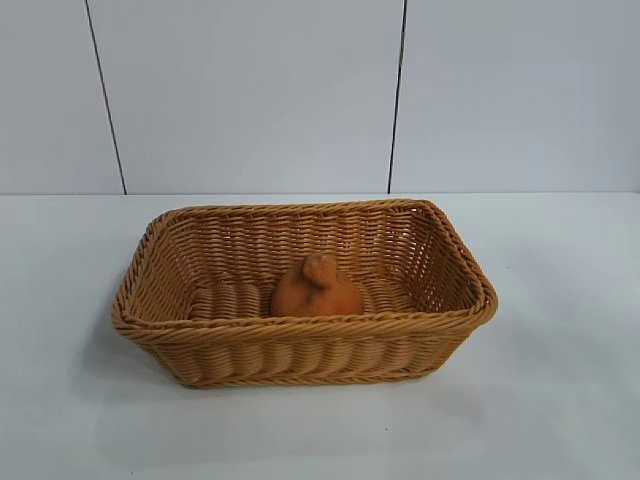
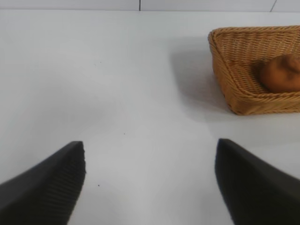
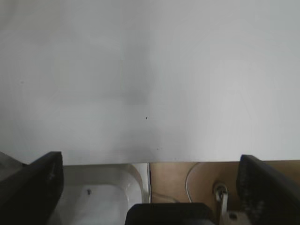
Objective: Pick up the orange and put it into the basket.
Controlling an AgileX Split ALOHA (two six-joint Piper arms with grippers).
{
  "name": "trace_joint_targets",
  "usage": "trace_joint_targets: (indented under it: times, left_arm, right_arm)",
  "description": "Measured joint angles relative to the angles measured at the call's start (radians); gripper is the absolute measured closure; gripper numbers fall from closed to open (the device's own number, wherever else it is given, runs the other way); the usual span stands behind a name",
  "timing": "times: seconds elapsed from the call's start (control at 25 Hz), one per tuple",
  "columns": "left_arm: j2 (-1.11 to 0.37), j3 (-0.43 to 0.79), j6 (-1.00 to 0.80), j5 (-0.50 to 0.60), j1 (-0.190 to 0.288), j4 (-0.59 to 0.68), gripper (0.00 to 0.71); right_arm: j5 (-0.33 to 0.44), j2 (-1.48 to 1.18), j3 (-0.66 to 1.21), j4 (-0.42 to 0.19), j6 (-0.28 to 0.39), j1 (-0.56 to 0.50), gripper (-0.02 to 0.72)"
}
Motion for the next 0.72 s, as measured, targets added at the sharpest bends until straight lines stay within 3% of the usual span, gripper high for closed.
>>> trace_joint_targets:
  times: [0.36,0.72]
  left_arm:
    - [0.0,0.0,0.0,0.0,0.0,0.0,0.161]
    - [0.0,0.0,0.0,0.0,0.0,0.0,0.161]
  right_arm:
    - [-0.014,-0.557,0.04,0.0,-0.007,0.0,0.01]
    - [-0.013,-0.846,0.044,0.0,-0.007,0.0,0.01]
